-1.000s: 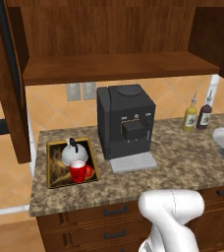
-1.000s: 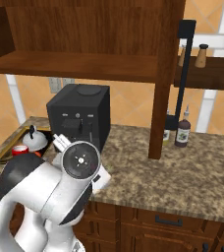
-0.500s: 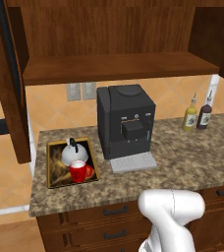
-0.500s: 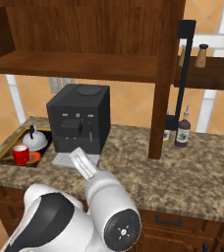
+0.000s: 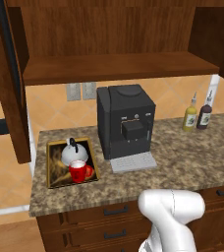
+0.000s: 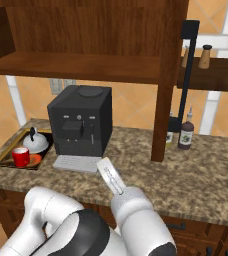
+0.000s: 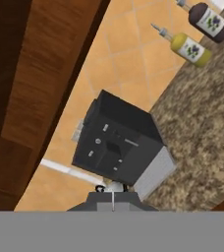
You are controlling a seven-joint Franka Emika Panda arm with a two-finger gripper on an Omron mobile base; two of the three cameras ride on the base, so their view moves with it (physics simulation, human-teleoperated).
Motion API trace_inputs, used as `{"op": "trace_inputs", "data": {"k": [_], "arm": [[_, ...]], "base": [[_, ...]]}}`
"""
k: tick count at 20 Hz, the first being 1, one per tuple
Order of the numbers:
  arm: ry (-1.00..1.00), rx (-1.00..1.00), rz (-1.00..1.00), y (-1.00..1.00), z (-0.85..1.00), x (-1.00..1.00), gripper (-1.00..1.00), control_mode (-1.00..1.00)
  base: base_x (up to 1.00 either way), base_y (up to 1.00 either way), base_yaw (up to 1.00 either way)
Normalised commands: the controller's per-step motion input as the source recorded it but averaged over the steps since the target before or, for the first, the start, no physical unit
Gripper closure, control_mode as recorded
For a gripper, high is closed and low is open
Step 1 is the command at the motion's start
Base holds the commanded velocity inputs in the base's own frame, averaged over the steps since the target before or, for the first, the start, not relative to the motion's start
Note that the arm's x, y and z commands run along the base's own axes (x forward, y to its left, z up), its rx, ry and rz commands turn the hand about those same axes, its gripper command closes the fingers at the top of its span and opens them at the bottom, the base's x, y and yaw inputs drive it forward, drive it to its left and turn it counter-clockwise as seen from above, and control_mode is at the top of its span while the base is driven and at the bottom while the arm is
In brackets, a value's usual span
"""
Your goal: Pick the kettle from the counter and place it on the tray. Then pick the mug from the cabinet and place it on the tray. Then close the cabinet doors.
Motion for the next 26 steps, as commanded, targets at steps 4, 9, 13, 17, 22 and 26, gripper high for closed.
{"op": "trace_inputs", "data": {"k": [4, 9, 13, 17, 22, 26], "arm": [[-0.03, 0.12, 0.0, -0.69, 0.0, 0.04, 1.0, -1.0], [0.0, 0.06, 0.0, -0.64, -0.17, 0.31, 1.0, -1.0], [0.0, 0.05, 0.0, -0.63, -0.25, 0.35, 1.0, -1.0], [0.0, 0.03, 0.0, -0.57, -0.25, 0.37, 1.0, -1.0], [0.0, 0.15, 0.0, -0.65, -0.02, 0.4, 1.0, -1.0], [0.0, 0.22, 0.0, -0.59, 0.0, 0.4, 1.0, -1.0]], "base": [[0.0, 0.0, 0.0], [0.0, 0.0, 0.0], [0.0, 0.0, 0.0], [0.0, 0.0, 0.0], [0.0, 0.0, 0.0], [0.0, 0.0, 0.0]]}}
